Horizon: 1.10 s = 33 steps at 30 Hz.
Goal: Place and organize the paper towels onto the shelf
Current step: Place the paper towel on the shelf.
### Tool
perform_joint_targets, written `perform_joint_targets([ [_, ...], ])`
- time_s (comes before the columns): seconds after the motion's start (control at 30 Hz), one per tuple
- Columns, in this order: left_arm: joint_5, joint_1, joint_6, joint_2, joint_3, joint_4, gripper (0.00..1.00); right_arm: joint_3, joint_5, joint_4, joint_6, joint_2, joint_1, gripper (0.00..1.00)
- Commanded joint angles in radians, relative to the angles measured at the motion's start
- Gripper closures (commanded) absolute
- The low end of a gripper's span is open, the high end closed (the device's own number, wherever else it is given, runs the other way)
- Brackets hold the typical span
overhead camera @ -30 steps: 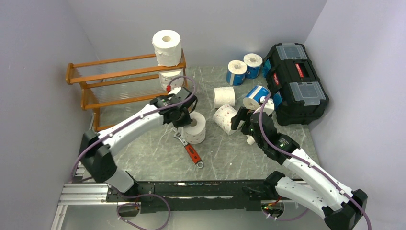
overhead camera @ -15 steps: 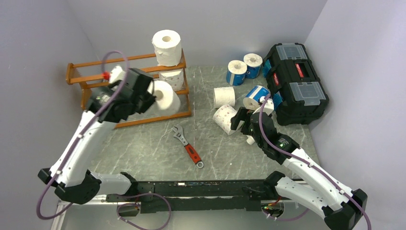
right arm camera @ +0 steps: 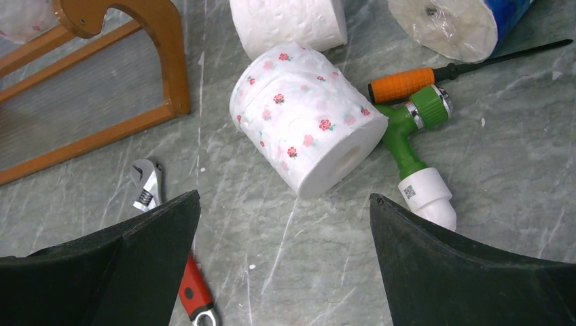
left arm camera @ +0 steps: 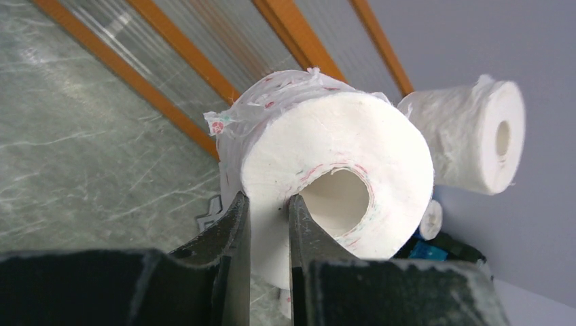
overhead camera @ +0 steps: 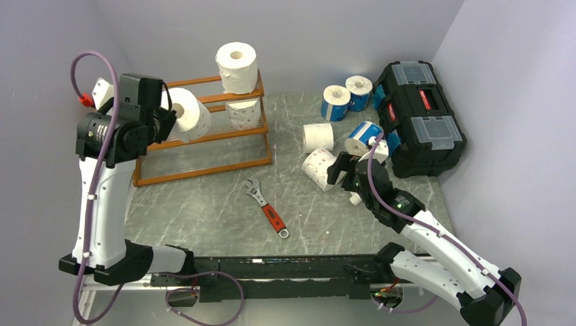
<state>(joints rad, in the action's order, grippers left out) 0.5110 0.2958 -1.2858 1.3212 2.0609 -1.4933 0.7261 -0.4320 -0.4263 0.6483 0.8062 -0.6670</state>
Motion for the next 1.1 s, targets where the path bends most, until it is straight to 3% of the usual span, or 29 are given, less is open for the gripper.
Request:
perform_joint_targets([
  [0.0, -0.047, -0.048, 0.052, 0.034, 0.079, 0.120, 1.00, 0.022, -0.002, -0.002, 0.007, 0.002, 0.002, 0.03],
  [0.43, -0.107, -0.084, -0.011, -0.028, -0.273, 0.217, 1.00, 0.019, 0.003, 0.020, -0.003, 0.040, 0.003, 0.03],
  [1.07, -0.247, -0.223, -0.007, 0.231, -0.111, 0.154, 1.00, 0.006, 0.044, 0.067, 0.014, 0.083, 0.003, 0.03],
])
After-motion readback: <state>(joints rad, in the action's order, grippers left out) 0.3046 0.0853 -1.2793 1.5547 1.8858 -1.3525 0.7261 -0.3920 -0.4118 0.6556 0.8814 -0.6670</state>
